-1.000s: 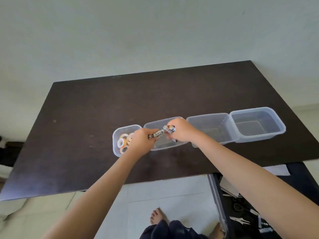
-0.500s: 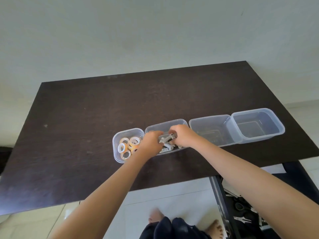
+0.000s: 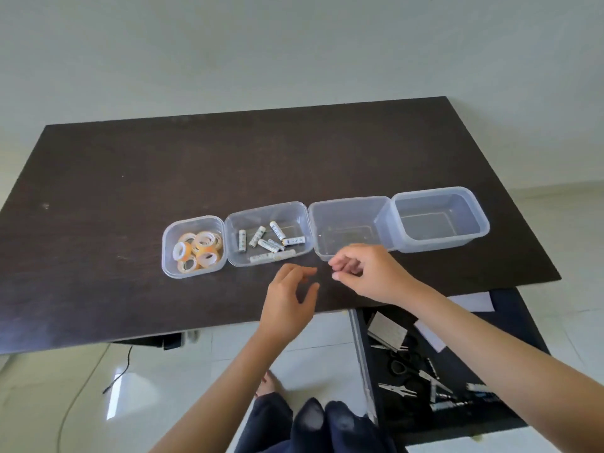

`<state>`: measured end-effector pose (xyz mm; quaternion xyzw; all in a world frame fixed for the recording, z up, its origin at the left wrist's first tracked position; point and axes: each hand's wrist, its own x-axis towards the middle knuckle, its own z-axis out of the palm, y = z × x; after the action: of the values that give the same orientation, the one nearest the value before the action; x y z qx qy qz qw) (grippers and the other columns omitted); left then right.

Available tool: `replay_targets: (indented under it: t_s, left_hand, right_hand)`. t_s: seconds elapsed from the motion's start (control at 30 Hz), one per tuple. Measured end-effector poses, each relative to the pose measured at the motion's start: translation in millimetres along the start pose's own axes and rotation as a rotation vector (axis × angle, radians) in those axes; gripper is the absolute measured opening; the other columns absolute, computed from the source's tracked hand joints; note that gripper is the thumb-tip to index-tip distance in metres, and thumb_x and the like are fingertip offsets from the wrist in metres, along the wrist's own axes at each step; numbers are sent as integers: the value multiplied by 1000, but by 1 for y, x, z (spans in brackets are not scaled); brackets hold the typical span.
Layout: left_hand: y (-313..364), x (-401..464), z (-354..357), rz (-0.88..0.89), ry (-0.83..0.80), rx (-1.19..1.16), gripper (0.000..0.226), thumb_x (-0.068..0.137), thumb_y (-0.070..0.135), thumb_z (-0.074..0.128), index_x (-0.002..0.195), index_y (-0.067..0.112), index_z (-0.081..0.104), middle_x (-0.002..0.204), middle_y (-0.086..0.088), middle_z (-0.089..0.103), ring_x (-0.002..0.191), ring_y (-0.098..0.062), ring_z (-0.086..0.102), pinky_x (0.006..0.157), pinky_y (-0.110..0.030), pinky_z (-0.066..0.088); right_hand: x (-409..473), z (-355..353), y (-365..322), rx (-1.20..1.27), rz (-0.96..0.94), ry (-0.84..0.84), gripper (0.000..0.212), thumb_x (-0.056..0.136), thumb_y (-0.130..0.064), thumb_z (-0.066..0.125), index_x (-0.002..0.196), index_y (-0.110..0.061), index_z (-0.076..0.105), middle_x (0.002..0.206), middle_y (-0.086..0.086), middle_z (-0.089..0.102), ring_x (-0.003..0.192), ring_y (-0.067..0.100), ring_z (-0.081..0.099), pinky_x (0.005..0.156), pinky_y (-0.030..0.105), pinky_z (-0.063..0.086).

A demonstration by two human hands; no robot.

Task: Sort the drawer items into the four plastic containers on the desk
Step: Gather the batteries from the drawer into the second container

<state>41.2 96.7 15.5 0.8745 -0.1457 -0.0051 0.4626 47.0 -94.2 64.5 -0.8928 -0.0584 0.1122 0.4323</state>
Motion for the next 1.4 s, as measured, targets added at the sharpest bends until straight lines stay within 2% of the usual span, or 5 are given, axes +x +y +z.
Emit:
replay_targets:
  t_s: [0.33, 0.67, 0.83, 1.13, 1.4]
  left_hand:
    - [63, -89, 172, -171, -389, 22, 15, 87, 17, 60, 99, 10, 67, 93, -2, 66, 79, -8, 56, 72, -7, 43]
    - [50, -117, 253, -519, -1006, 453, 37, 90, 31, 52, 100, -4, 62, 108, -20, 65, 106, -35, 59, 86, -37, 46]
    - [45, -124, 264, -566, -968, 426, 38, 92, 31, 50, 122, 8, 56, 120, -13, 63, 114, -30, 57, 92, -33, 45]
    - [44, -125, 278, -619, -913, 214, 43, 92, 12, 48, 135, 16, 45, 124, -4, 56, 115, -19, 53, 99, -23, 38]
    - [38, -120, 279, -564, -711, 307, 43, 90, 15, 47, 132, 26, 47, 117, -4, 53, 111, -21, 53, 95, -35, 47]
  right_hand:
    - [-145, -63, 163, -261, 299, -448, 13, 83, -27, 67, 96, -25, 67, 88, -12, 67, 74, 4, 62, 68, 21, 49]
    - [-210, -90, 293, -421, 575, -391, 26, 89, -17, 59, 114, -17, 58, 119, 3, 52, 98, 18, 58, 86, 28, 46]
    - [-205, -78, 314, -443, 573, -465, 31, 90, -16, 56, 120, -16, 50, 136, 12, 41, 115, 29, 54, 92, 34, 45]
    - [-201, -56, 321, -345, 477, -557, 25, 89, -9, 52, 113, -13, 57, 114, 7, 52, 99, 22, 53, 85, 31, 45]
    - [-197, -51, 313, -223, 402, -374, 29, 91, -9, 55, 118, -18, 56, 118, 1, 53, 95, 11, 53, 87, 28, 48]
